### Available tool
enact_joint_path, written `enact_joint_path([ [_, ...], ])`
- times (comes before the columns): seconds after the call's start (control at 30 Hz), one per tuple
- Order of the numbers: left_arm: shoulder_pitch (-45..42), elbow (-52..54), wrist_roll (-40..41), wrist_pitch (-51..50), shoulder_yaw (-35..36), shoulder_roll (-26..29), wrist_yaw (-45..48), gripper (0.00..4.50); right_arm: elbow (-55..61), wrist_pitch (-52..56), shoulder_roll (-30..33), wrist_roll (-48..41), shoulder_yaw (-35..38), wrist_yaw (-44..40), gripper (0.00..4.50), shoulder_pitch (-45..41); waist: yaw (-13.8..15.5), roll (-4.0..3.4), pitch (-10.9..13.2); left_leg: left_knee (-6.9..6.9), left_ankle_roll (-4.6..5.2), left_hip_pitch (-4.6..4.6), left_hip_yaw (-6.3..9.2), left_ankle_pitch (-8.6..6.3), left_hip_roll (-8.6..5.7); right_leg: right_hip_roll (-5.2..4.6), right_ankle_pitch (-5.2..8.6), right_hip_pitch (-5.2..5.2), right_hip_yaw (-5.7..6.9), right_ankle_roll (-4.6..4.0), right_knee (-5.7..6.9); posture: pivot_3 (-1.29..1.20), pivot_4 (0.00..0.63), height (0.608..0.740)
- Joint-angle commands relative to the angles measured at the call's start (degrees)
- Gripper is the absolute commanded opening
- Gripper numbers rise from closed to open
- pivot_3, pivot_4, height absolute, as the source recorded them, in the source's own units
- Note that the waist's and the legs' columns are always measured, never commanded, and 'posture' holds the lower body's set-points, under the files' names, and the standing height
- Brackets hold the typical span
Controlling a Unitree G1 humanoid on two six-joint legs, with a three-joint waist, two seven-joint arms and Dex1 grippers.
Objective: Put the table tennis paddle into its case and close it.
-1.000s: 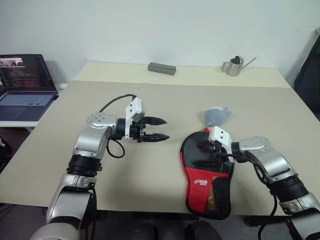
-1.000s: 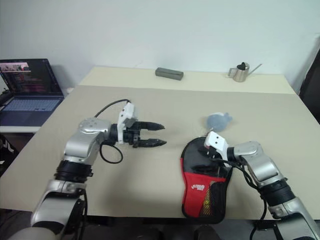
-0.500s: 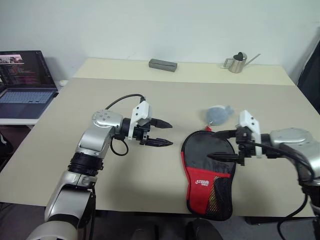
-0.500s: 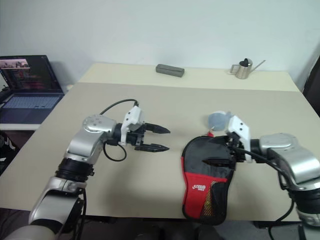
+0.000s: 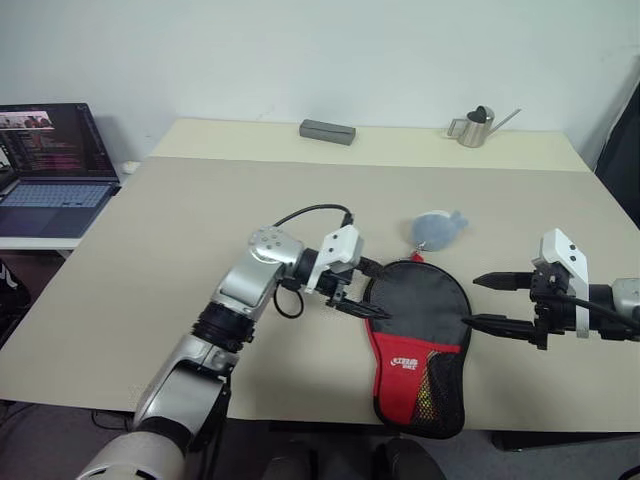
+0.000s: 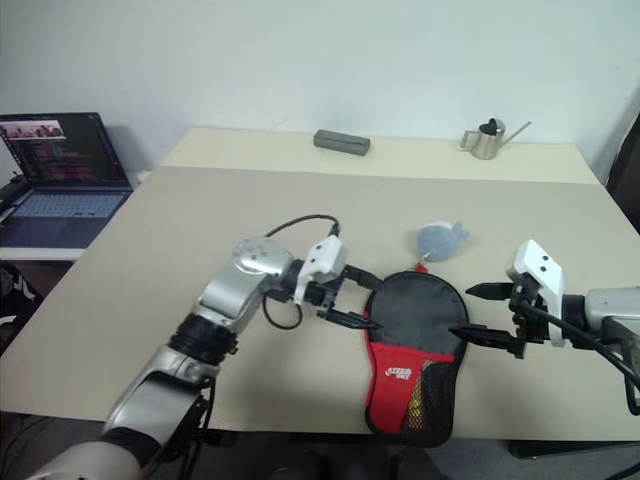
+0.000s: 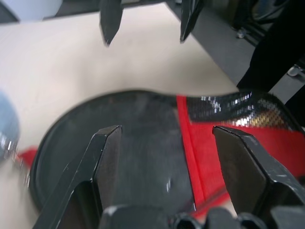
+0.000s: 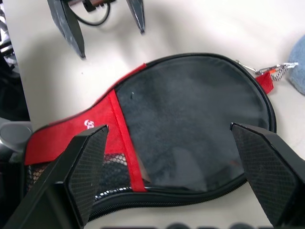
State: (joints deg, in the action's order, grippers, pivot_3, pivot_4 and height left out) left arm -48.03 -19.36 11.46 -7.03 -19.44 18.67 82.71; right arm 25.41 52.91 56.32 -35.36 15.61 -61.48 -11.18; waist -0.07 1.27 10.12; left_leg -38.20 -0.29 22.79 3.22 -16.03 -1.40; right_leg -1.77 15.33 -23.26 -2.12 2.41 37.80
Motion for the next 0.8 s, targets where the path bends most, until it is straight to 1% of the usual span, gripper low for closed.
enact_joint_path([
  [0.03, -3.3, -5.7, -3.1, 4.0, -1.2, -2.8, -2.3, 3.29, 2.2, 0.8, 0.7, -2.3, 2.5, 1.8, 4.50, -0.4, 0.0, 0.01, 0.0, -0.01, 0.01, -0.02, -0.01, 0.00, 0.00, 0.09, 0.00, 0.01, 0.00, 0.00, 0.03, 0.00, 0.150, 0.740],
  [0.23, -6.6, -15.6, -7.7, 9.1, -3.2, -7.6, -4.7, 3.29, 2.2, 1.0, 0.9, -3.7, 2.4, 4.0, 4.50, -0.9, 0.0, 0.02, 0.0, -0.03, 0.01, -0.01, -0.05, 0.00, 0.01, 0.24, 0.00, 0.00, -0.03, 0.00, 0.05, 0.00, 0.150, 0.740],
  [0.4, -6.5, -19.3, -9.6, 11.4, -4.1, -10.5, -4.6, 3.29, 2.4, 1.0, 1.3, -4.2, 2.1, 5.1, 4.50, -1.1, 0.0, 0.03, 0.0, -0.05, 0.02, -0.01, -0.08, 0.00, 0.03, 0.24, 0.00, -0.02, -0.06, 0.01, 0.06, 0.00, 0.150, 0.740],
  [0.5, -6.0, -20.8, -11.2, 13.2, -4.9, -11.5, -5.2, 3.29, 1.9, 0.5, 1.7, -4.0, 2.0, 5.6, 4.50, -1.5, 0.0, 0.02, 0.0, -0.05, 0.02, -0.01, -0.09, 0.00, 0.03, 0.24, 0.00, -0.02, -0.07, 0.01, 0.08, 0.00, 0.150, 0.740],
  [0.8, -5.3, -27.4, -16.0, 18.0, -4.6, -13.0, -13.5, 3.29, -1.9, -3.1, 3.8, -2.1, 1.0, 5.1, 4.50, -3.7, 0.1, 0.01, 0.0, -0.18, 0.02, -0.02, -0.11, 0.00, 0.03, 0.25, 0.00, -0.02, -0.09, 0.01, 0.19, 0.00, 0.150, 0.740],
])
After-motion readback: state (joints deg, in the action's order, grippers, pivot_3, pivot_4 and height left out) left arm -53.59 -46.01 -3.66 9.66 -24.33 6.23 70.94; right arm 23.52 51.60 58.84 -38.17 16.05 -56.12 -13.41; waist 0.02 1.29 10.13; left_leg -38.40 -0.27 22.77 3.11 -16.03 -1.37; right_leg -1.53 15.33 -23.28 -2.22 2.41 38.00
